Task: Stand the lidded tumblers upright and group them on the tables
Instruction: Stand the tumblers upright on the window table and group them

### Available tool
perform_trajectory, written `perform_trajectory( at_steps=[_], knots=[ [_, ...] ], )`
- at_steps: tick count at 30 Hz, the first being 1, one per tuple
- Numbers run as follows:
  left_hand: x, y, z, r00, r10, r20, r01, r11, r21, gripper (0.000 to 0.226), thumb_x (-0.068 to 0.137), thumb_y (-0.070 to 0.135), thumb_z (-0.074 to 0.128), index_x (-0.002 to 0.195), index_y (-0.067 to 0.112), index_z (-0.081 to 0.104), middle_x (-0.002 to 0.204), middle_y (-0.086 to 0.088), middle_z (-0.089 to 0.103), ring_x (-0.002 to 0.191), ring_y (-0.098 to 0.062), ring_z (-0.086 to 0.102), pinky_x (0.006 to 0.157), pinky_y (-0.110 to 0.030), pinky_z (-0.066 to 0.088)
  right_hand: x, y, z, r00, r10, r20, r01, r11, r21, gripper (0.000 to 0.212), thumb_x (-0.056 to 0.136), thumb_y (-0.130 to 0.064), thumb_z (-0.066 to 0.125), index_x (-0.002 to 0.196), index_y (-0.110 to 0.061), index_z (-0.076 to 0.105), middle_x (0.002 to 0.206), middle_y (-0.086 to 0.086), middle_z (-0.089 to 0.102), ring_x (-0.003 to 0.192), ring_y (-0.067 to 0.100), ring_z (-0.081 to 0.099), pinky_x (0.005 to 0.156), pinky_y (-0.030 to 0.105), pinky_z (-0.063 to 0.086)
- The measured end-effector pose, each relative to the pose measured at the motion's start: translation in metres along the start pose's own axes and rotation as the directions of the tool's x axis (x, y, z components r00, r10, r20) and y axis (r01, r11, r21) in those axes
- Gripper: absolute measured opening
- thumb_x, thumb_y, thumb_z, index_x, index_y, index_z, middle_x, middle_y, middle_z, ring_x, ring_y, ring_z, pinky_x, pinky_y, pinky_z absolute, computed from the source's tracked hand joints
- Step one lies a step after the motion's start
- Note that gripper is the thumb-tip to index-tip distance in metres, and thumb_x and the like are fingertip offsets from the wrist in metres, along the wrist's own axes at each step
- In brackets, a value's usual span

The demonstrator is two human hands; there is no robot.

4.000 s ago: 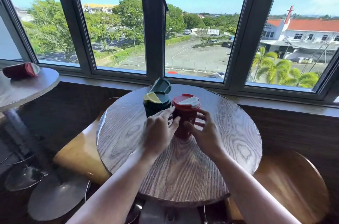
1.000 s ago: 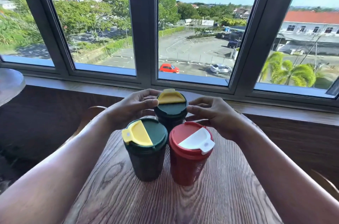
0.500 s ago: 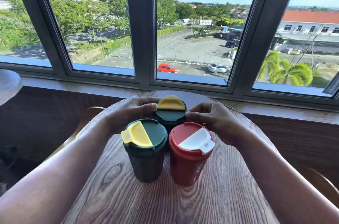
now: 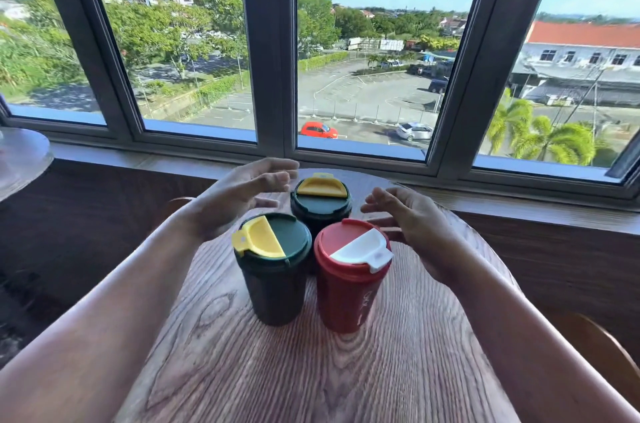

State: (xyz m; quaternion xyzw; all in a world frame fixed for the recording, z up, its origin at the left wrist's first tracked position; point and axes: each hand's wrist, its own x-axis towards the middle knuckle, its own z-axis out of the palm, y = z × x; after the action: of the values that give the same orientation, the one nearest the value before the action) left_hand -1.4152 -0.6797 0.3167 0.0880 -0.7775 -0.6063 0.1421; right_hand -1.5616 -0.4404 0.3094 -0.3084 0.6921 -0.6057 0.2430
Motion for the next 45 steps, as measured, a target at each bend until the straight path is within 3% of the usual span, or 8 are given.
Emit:
perform_trajectory(
  at_steps=[4,10,15,19,22,27,37,45],
  knots=[
    [-0.034,0.02,-0.004,0.999,0.042,-0.034,-0.036,0.987,0.159,0.059,0.074,0.056,0.065,0.128,0.032,0.063,0.132,0.011,0.065,0.122,-0.006,0.06,0.1,-0.036,0.05,-0.029,-0.004,-0.003,0.977,-0.189,-0.095,0.188,0.982,-0.017,0.047,0.081,-0.061,0.064,0.096,-0.017,0.063,0.092,-0.003,0.07,0.083,0.015,0.068,0.074,0.032,0.055],
    [-0.083,0.022,0.002,0.994,-0.074,0.078,0.051,0.963,0.263,0.083,0.055,0.074,0.079,0.13,0.047,0.058,0.133,0.005,0.064,0.115,-0.009,0.065,0.099,-0.029,0.05,-0.068,0.003,0.01,0.964,-0.268,0.009,0.261,0.932,-0.25,0.056,0.065,-0.071,0.063,0.111,-0.041,0.054,0.111,-0.019,0.062,0.097,-0.004,0.062,0.081,0.02,0.053],
    [-0.091,0.011,0.007,0.998,-0.061,0.021,0.048,0.915,0.4,0.091,0.054,0.073,0.084,0.136,0.057,0.048,0.142,0.01,0.054,0.133,-0.012,0.052,0.113,-0.046,0.04,-0.071,0.014,0.018,0.942,-0.335,0.009,0.317,0.883,-0.345,0.058,0.062,-0.064,0.074,0.111,-0.04,0.056,0.12,-0.017,0.052,0.106,-0.006,0.059,0.089,0.028,0.056],
    [-0.092,0.011,0.014,0.998,-0.01,-0.058,0.031,0.924,0.382,0.084,0.054,0.064,0.089,0.13,0.052,0.054,0.132,0.013,0.063,0.124,-0.006,0.06,0.107,-0.043,0.049,-0.067,0.016,0.012,0.938,-0.343,0.043,0.341,0.897,-0.282,0.043,0.065,-0.059,0.076,0.1,-0.038,0.062,0.122,-0.017,0.056,0.113,0.002,0.061,0.092,0.037,0.057],
    [-0.091,0.008,0.016,0.995,0.002,-0.097,0.036,0.919,0.394,0.084,0.053,0.065,0.09,0.129,0.053,0.054,0.125,0.002,0.069,0.117,-0.023,0.067,0.102,-0.05,0.051,-0.064,0.015,0.006,0.937,-0.338,0.09,0.35,0.905,-0.242,0.035,0.067,-0.055,0.078,0.096,-0.041,0.064,0.129,-0.017,0.057,0.118,0.007,0.061,0.095,0.039,0.056],
    [-0.087,0.004,0.016,0.993,-0.003,-0.114,0.049,0.913,0.405,0.083,0.053,0.067,0.089,0.127,0.056,0.054,0.116,0.0,0.074,0.112,-0.02,0.069,0.102,-0.05,0.051,-0.064,0.011,-0.001,0.93,-0.333,0.156,0.357,0.918,-0.174,0.027,0.069,-0.043,0.08,0.092,-0.04,0.066,0.133,-0.011,0.056,0.117,0.009,0.062,0.089,0.027,0.053],
    [-0.081,0.005,0.013,0.996,-0.043,-0.083,0.074,0.906,0.417,0.083,0.056,0.067,0.087,0.131,0.057,0.053,0.127,0.009,0.067,0.121,-0.009,0.062,0.108,-0.045,0.047,-0.063,0.017,0.0,0.924,-0.355,0.141,0.376,0.91,-0.177,0.032,0.069,-0.049,0.08,0.096,-0.039,0.065,0.134,-0.012,0.056,0.12,0.01,0.061,0.097,0.039,0.055],
    [-0.081,0.006,0.012,0.997,-0.034,-0.064,0.059,0.9,0.431,0.086,0.058,0.067,0.086,0.136,0.053,0.051,0.133,0.01,0.061,0.121,-0.018,0.062,0.108,-0.047,0.047,-0.063,0.021,0.003,0.919,-0.385,0.088,0.395,0.887,-0.238,0.033,0.067,-0.054,0.078,0.095,-0.046,0.063,0.13,-0.015,0.057,0.119,0.01,0.06,0.096,0.043,0.056]
  ],
)
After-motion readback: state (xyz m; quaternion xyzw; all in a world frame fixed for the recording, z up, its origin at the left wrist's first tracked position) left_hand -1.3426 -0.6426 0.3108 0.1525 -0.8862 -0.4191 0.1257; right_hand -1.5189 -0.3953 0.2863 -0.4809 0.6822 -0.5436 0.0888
